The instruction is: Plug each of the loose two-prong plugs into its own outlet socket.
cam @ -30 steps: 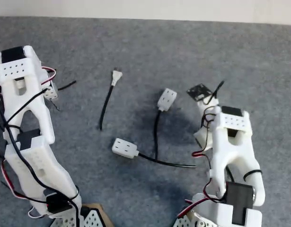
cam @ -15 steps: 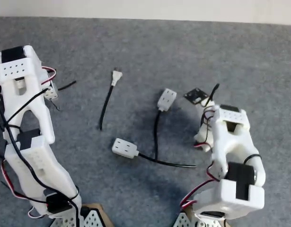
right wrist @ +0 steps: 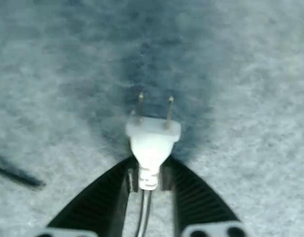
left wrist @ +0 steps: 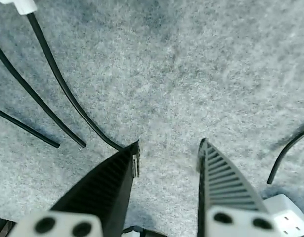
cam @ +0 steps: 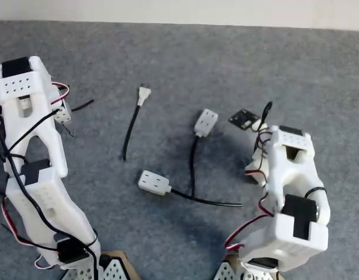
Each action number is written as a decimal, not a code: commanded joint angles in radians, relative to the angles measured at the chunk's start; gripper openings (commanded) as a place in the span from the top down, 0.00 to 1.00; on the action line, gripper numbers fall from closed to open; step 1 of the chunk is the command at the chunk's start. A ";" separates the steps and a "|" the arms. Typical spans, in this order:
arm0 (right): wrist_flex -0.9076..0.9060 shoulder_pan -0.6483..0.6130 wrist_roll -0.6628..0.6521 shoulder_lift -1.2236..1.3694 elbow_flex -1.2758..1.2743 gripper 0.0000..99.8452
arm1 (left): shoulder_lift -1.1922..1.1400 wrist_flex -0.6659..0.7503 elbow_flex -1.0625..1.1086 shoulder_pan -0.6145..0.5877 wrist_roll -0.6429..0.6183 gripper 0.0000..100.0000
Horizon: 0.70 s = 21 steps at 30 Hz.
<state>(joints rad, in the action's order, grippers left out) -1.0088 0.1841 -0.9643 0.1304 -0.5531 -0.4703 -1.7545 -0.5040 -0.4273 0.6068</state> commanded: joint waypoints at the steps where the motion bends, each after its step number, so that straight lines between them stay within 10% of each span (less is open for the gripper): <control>1: -0.007 0.025 -0.011 0.004 0.016 0.99 | 0.056 0.002 -0.004 0.015 -0.003 0.81; 11: -0.012 -0.027 0.216 -0.394 -0.054 0.99 | 0.067 0.000 -0.008 0.031 -0.009 0.81; 21: -0.013 -0.506 0.549 -1.158 -0.418 0.99 | 0.395 0.002 0.085 0.133 -0.072 0.81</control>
<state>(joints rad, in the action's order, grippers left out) -1.0180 -0.1826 -0.5056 -0.8009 -0.9122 -0.2340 -1.7545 -0.4672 -0.3414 0.5470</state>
